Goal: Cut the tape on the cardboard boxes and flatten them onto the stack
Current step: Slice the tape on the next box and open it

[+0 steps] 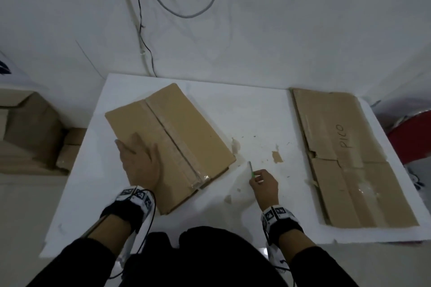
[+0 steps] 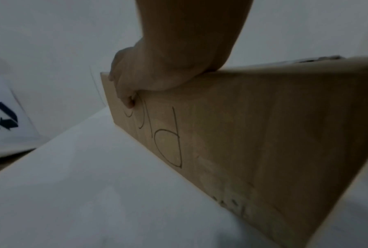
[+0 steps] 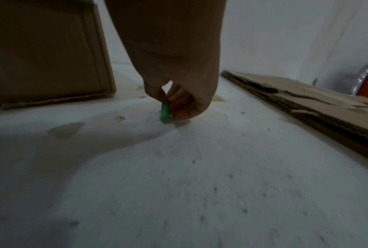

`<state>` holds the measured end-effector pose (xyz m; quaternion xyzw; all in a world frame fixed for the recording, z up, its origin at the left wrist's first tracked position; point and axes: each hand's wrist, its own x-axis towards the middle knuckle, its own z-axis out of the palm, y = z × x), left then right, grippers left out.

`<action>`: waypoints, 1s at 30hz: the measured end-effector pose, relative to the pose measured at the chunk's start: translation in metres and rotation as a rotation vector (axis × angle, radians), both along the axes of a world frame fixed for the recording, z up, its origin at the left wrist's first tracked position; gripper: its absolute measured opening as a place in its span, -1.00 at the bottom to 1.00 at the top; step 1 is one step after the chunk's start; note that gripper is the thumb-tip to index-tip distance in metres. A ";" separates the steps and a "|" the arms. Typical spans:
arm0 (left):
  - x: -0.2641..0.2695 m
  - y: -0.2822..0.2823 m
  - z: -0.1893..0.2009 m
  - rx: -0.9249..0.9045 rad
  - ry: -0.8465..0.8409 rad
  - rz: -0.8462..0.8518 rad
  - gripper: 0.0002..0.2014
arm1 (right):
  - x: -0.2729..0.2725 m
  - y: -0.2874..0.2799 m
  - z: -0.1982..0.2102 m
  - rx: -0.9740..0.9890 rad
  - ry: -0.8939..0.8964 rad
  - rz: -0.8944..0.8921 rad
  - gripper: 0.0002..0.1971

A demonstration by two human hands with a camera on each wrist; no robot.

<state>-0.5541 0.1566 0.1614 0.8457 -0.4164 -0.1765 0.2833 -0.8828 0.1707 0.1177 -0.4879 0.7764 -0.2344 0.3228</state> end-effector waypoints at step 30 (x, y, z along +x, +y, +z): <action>-0.008 -0.026 0.000 0.019 -0.295 -0.420 -0.47 | 0.220 -0.147 0.086 -0.197 0.140 0.641 -0.73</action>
